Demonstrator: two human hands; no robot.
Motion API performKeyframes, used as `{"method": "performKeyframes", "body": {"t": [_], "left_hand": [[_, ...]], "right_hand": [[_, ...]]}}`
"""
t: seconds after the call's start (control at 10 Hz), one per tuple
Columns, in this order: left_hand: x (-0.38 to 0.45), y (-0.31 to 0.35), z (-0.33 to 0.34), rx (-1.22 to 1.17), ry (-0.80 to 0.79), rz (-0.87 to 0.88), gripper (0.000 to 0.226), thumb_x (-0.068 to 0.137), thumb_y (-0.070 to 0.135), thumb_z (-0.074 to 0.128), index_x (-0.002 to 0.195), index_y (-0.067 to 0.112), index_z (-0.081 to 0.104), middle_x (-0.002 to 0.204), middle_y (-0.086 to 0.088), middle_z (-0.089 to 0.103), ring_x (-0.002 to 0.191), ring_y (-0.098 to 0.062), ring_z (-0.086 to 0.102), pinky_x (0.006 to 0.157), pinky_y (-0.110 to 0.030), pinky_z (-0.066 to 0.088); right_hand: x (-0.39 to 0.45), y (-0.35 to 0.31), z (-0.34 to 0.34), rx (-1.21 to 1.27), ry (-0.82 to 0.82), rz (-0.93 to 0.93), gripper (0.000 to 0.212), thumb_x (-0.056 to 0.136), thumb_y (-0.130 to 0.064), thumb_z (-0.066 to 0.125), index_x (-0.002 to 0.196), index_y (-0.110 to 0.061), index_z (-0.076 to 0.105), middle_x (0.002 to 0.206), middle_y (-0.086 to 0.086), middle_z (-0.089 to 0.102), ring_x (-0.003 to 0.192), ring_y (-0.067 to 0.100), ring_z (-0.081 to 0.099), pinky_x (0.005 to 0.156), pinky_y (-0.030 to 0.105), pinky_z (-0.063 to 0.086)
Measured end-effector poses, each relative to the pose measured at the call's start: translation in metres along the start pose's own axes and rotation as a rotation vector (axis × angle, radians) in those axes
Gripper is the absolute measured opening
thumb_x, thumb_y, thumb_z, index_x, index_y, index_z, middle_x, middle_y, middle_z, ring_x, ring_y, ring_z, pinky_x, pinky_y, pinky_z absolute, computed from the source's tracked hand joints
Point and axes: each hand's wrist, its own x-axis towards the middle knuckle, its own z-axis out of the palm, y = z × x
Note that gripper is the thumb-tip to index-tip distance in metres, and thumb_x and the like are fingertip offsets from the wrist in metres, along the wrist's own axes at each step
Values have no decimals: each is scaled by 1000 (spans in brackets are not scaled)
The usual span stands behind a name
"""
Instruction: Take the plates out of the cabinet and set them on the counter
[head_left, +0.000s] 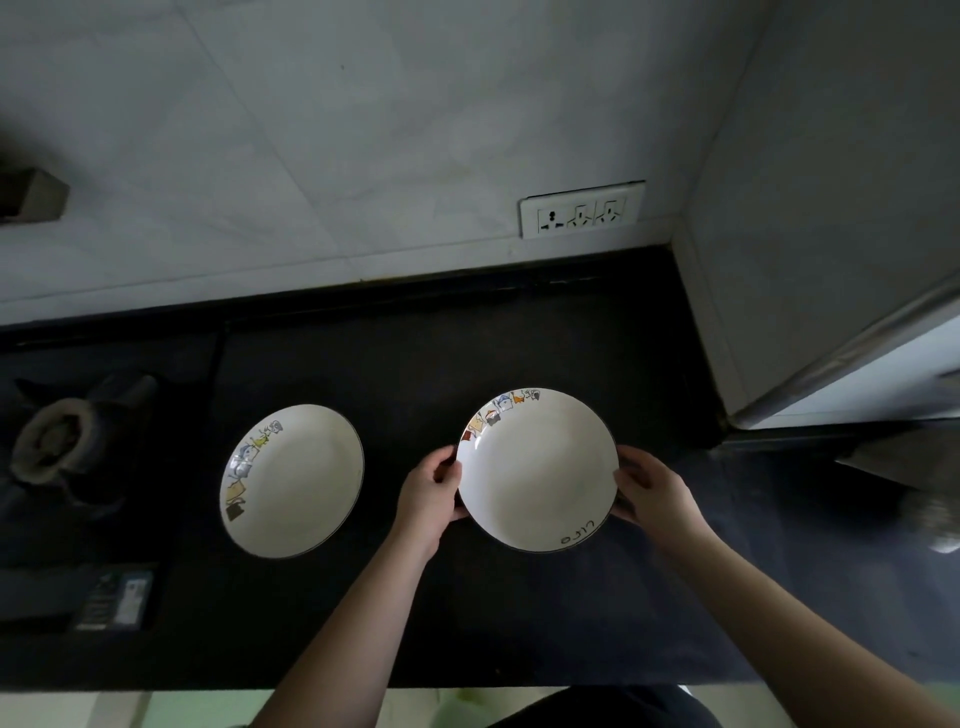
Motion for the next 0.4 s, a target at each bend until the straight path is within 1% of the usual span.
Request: {"method": "performKeyframes", "body": {"t": [0.1,0.2,0.3,0.4], "left_hand": [[-6,1,0,-4,32,-14,40,98,25,56,138,26,50,137,-4,53,100,-13,55,61,-28,58],[-13,2,-6,129,75,40,37,100,25,52,137,25,50,136,-5,55,107,-18,60,70,-32,60],[-21,1,-24,377,119,176,39,100,27,50,139,26,48,133,-4,59,108,-14,61,81,-32,58],[-32,1,-45,628,129,352,39,100,28,51,139,26,48,127,1,61,97,-2,55,78,-21,48]], "right_hand": [[-1,-1,1,-33,15,-3,27,94,-15,58,120,-22,58,104,-2,68,92,18,68,62,27,59],[-3,-4,5,-113,81,7,28,94,-24,57,121,-19,57,99,-1,67,85,19,69,60,27,58],[-8,-4,3,-351,121,-54,36,92,-31,56,126,-20,53,105,-4,63,89,17,63,75,36,54],[-21,-11,1,-609,139,-197,41,92,-38,55,131,-25,50,116,0,53,89,13,54,78,29,43]]}}
